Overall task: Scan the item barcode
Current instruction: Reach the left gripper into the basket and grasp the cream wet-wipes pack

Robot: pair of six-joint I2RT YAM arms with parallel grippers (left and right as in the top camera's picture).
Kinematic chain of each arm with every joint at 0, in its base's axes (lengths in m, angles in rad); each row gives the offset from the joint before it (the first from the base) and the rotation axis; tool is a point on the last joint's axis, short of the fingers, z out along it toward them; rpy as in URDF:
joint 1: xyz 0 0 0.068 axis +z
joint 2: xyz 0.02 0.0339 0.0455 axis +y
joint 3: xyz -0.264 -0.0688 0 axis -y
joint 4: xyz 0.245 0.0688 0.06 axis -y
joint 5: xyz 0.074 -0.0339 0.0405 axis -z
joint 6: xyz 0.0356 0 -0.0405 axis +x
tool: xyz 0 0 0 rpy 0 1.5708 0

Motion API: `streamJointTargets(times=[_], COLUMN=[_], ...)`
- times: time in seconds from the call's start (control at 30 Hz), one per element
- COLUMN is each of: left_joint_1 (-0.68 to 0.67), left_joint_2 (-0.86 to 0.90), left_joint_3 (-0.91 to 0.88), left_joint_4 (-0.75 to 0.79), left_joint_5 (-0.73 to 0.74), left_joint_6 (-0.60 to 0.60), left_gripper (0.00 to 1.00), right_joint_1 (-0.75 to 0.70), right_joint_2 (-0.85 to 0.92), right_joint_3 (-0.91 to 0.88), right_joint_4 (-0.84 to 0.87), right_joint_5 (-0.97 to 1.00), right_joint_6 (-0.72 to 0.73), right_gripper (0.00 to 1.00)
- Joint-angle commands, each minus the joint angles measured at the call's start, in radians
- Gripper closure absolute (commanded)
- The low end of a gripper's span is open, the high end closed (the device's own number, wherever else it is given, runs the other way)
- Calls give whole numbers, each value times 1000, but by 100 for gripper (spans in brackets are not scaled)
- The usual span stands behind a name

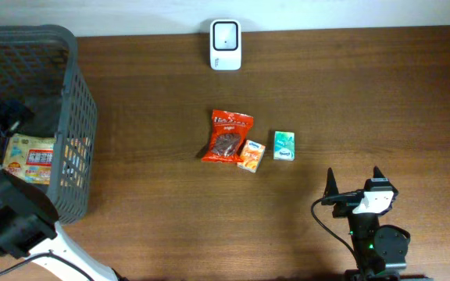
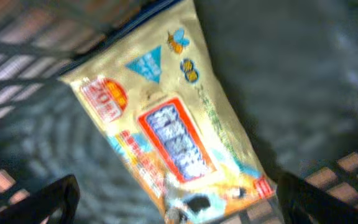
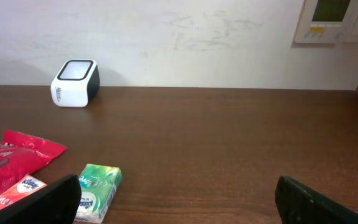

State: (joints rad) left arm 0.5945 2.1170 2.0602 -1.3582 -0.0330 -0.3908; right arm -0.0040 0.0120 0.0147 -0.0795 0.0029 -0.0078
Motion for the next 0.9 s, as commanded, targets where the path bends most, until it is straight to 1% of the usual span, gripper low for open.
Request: streamJointTargets(times=[0.0, 0.03, 0.13, 0.23, 0.27, 0.37, 0.4, 0.43, 0.47, 0.5, 0.53, 0.57, 0.6, 0.63, 0.67, 0.73, 0.8, 0.87], left_joint_1=[3, 2, 3, 3, 2, 3, 3, 3, 2, 2, 2, 3, 3, 2, 2, 2, -2, -10], left_joint_2=[-11, -10, -7, -6, -6, -6, -6, -6, -6, -6, -9, -14, -21, -37, -56, -122, -189, -290], left_joint_3=[-156, -200, -279, -377, -418, -516, -548, -578, -591, -591, -589, -581, -566, -536, -510, -437, -374, -298], left_joint_4=[92, 124, 188, 245, 269, 354, 391, 426, 432, 431, 430, 422, 402, 368, 346, 302, 282, 265], left_joint_5=[-1, -1, -2, -1, -1, -1, -2, -1, -1, -1, 1, 3, 3, 3, 3, 3, 15, 14], left_joint_6=[-99, -127, -161, -273, -291, -294, -294, -294, -293, -293, -292, -289, -289, -290, -289, -288, -246, -240], left_gripper=[1, 0, 1, 0, 0, 0, 3, 14, 34, 49, 58, 79, 89, 95, 95, 100, 100, 100], right_joint_1=[-3, -3, -3, -3, -3, -3, -3, -3, -3, -3, -3, -3, -3, -3, -3, -3, -3, -3], right_joint_2=[-5, -5, -5, -5, -5, -5, -5, -5, -5, -5, -5, -5, -5, -5, -5, -5, -5, -5], right_joint_3=[-9, -9, -9, -9, -9, -9, -9, -9, -9, -9, -9, -9, -9, -9, -9, -9, -9, -9], right_joint_4=[-2, -2, -2, -2, -2, -2, -2, -2, -2, -2, -2, -2, -2, -2, -2, -2, -2, -2], right_joint_5=[6, 6, 6, 6, 6, 6, 6, 6, 6, 6, 6, 6, 6, 6, 6, 6, 6, 6], right_joint_6=[0, 0, 0, 0, 0, 0, 0, 0, 0, 0, 0, 0, 0, 0, 0, 0, 0, 0], right_gripper=[1, 1, 1, 2, 1, 2, 2, 1, 2, 1, 2, 1, 1, 1, 2, 1, 2, 1])
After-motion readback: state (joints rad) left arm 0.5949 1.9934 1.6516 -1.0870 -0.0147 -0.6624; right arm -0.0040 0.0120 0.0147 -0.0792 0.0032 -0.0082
